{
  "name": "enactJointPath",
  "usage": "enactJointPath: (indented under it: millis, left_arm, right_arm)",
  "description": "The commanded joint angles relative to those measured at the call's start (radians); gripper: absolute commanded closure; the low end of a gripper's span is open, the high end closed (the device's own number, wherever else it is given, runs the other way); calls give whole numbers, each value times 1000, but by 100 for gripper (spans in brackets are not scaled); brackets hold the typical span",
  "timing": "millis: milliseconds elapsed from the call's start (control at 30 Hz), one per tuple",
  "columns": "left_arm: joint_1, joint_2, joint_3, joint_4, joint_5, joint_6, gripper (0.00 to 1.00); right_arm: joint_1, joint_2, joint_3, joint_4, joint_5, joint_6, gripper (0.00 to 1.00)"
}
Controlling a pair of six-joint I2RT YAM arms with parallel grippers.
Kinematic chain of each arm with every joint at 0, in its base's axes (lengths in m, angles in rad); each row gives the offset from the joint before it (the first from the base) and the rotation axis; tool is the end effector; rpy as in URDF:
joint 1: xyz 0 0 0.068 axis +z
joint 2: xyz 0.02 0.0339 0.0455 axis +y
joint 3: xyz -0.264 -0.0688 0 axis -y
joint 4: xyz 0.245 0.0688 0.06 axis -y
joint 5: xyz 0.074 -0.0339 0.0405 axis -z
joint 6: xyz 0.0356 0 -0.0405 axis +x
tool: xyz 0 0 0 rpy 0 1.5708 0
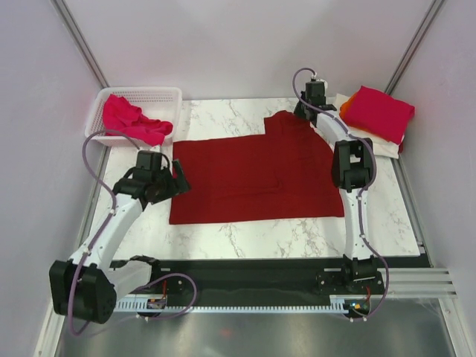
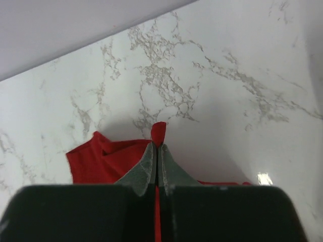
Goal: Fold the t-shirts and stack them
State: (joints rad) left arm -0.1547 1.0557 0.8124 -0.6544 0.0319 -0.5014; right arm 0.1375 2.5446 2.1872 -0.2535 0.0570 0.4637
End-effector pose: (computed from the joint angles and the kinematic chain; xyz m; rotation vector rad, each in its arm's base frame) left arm 0.2078 -0.0336 0.2568 -0.4167 2.4606 -0.3190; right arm 0.5734 0.0773 0.1696 0.3884 2.1596 0.2784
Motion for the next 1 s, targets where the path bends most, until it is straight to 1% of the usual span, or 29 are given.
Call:
enactJointPath:
  millis: [0,33,67,133,167,200,267,300,333,433,567,733,800,867,900,967]
  left_arm:
    - [-60,96,134,114,-155,-46,9]
    - [-62,128,157,130,-161,-48,9]
    - [-60,206,183,143,-180,-48,9]
    - [-60,294,275,167,-204,-26,10]
    - [-60,391,310,170,-222,-19,10]
    - [-60,436,379,170,-225,-5,10]
    - [-62,541,439,167,-224,1,10]
    - [-62,573,488,168,-222,1,10]
    - [-60,595,508,168,-219,3,10]
    - [-60,673,580,168,-199,9,10]
    - [-62,760,663,167,-187,27,10]
    - [-62,843,754,165,-178,43,10]
    - [-60,881,803,167,-159,53,10]
    - [-62,954,862,165,-124,72,10]
    - [-63,975,879,164,-124,75,11]
    - [-62,1042,933,157,-139,81,12]
  right_arm:
    - [-10,-202,-49,11,40,-42,100]
    - [-12,-245,-64,13,35,-39,100]
    - [-10,-263,-98,13,32,-39,100]
    - [-10,-313,-133,17,18,-30,100]
    - [-12,-329,-165,17,4,-25,100]
    - [-12,-369,-187,16,6,-20,100]
    - [-13,-418,-268,17,44,-19,100]
    - [-16,-444,-296,16,62,-17,100]
    - [-30,-496,-325,17,76,-17,100]
    - [-58,-567,-429,17,98,-26,100]
    - [-84,-601,-464,3,102,-46,100]
    - [-127,-645,-509,-55,185,-34,100]
    - [-133,-664,-524,-61,179,-40,100]
    - [-134,-676,-546,-61,164,-43,100]
    - [-160,-684,-553,-61,158,-43,100]
    - [-161,-688,-572,-61,144,-45,100]
